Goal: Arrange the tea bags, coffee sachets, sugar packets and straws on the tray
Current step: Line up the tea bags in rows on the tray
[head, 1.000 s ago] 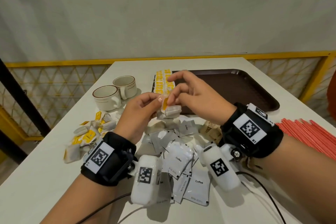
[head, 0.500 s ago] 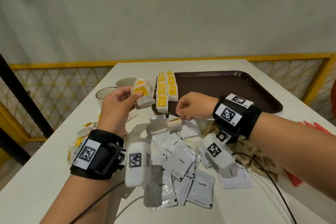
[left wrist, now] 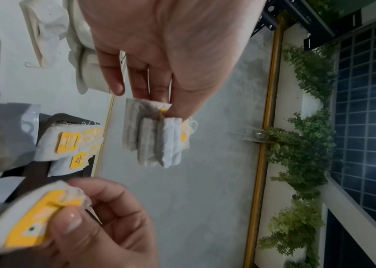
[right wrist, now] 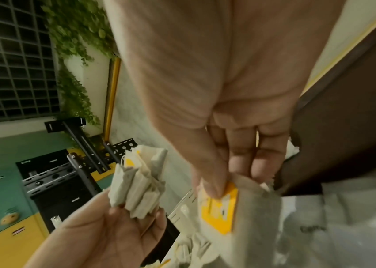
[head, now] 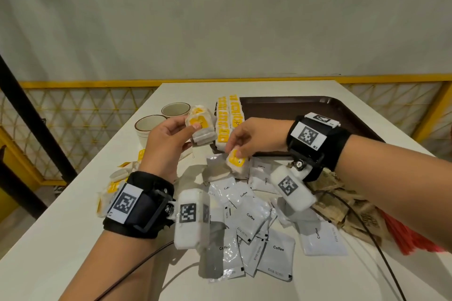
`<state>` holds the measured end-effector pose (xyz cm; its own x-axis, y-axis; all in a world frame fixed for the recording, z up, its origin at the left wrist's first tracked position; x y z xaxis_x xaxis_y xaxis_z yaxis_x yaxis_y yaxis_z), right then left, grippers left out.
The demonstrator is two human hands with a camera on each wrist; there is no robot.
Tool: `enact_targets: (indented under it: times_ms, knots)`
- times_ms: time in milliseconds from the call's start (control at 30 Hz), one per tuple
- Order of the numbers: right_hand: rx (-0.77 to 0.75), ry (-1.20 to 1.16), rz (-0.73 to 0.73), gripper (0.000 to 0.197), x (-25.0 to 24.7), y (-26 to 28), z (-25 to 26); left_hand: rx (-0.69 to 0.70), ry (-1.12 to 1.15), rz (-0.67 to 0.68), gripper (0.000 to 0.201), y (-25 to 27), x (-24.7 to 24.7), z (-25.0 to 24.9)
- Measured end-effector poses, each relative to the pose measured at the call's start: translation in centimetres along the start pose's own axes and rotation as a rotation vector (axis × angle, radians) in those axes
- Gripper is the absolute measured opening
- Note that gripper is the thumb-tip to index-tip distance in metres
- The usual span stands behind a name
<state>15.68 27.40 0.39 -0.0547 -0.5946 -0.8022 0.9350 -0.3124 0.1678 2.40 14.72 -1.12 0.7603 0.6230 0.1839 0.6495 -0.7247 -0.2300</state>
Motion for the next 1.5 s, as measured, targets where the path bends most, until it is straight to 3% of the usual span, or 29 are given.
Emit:
enact_targets:
  times_ms: [100,167,500,633,767,867,1000,1100,1267,1400,1500]
  knots:
    - [0.035,0.087,0.173,0.048,1.7,-0.4,0.6,-0.006,-0.006,0.006,0.013,0.0,0.1,0.0]
    - [0.035,0.180,0.185,0.057,2.7,-1.0,1.0,-0.010,-0.008,0.009,0.013,0.1,0.1,0.0]
    - [0.100,0.255,0.045,0.027,3.2,-2.3,1.8,-0.018,-0.039,-0.009,0.013,0.1,0.1,-0.2]
    - [0.071,0.124,0.045,0.014,2.6,-1.5,1.8,-0.019,-0.036,-0.016,0.013,0.0,-0.1,-0.2]
    - [0.049,-0.255,0.030,0.019,1.8,-0.2,1.4,-0.010,-0.043,-0.024,0.013,0.0,-0.3,-0.1]
    - [-0.029,-0.350,-0.002,0.010,0.7,0.9,1.3,-0.016,-0.045,-0.026,0.013,0.0,-0.3,0.0]
    - [-0.064,-0.451,-0.023,0.024,-1.3,2.7,0.3,-0.028,-0.052,-0.014,0.013,0.0,-0.2,0.1]
    - [-0.045,-0.461,-0.123,0.023,-2.7,3.6,-1.1,-0.032,-0.085,-0.006,0.013,-0.5,0.2,0.3]
    - [0.059,-0.381,-0.288,0.009,-3.8,3.7,-3.7,-0.051,-0.383,0.161,0.009,-3.5,3.4,0.3]
    - [0.142,-0.376,-0.337,0.005,-4.5,2.9,-5.4,-0.065,-0.681,0.396,0.018,-6.6,7.6,0.9]
    - [0.170,-0.333,-0.357,0.003,-4.7,2.1,-6.3,-0.038,-0.834,0.477,0.022,-8.5,9.6,1.9]
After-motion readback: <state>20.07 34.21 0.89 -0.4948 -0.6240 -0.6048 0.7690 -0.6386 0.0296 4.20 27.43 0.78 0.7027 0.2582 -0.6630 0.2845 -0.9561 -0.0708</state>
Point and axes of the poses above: each hand's wrist, its own y-axis away from the middle knuckle, its own x-axis out of the palm, z = x × y, the point moved 4 cm from there along -y, towards the middle knuckle, and after that the axes turned 1 degree about y, right-handed, at the moved point
